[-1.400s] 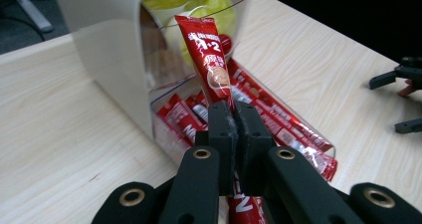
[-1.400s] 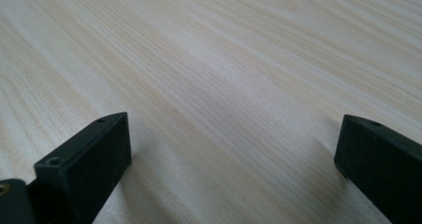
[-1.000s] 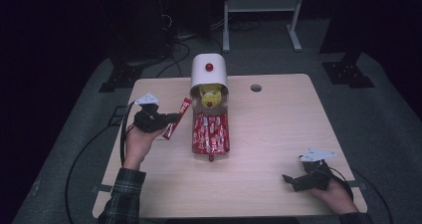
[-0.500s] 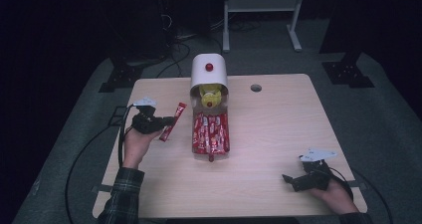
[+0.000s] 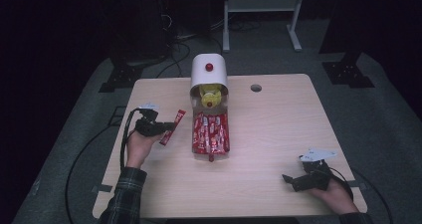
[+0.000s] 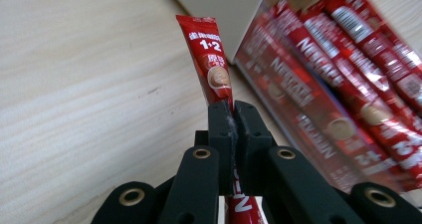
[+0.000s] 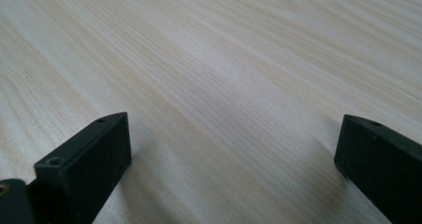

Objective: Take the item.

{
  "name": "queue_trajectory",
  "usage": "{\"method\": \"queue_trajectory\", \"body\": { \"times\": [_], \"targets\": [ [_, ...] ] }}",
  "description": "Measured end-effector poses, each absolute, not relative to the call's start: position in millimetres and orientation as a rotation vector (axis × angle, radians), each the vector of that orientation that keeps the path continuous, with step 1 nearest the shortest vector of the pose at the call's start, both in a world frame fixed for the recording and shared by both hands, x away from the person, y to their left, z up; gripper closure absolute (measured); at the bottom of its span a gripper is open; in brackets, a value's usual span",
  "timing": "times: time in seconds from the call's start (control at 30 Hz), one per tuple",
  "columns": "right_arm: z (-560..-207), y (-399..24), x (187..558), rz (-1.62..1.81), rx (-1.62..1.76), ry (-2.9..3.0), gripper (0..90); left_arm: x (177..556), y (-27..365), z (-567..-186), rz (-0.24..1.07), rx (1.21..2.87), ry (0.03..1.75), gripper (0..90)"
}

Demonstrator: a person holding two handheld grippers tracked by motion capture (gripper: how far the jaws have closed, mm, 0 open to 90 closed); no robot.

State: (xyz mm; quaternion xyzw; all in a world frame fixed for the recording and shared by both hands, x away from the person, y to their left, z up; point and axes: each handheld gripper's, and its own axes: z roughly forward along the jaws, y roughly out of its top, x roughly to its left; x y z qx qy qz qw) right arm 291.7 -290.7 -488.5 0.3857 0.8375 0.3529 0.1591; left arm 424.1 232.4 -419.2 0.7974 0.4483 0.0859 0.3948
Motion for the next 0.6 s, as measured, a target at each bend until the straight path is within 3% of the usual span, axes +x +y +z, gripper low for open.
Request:
{"method": "queue_trajectory", "body": {
  "times": [0.6],
  "targets": [
    [-488,-291,292,1.009,1.102,2.394,0.4,432,230,-447,0.186,2.088,1.201,86.2]
  ]
}}
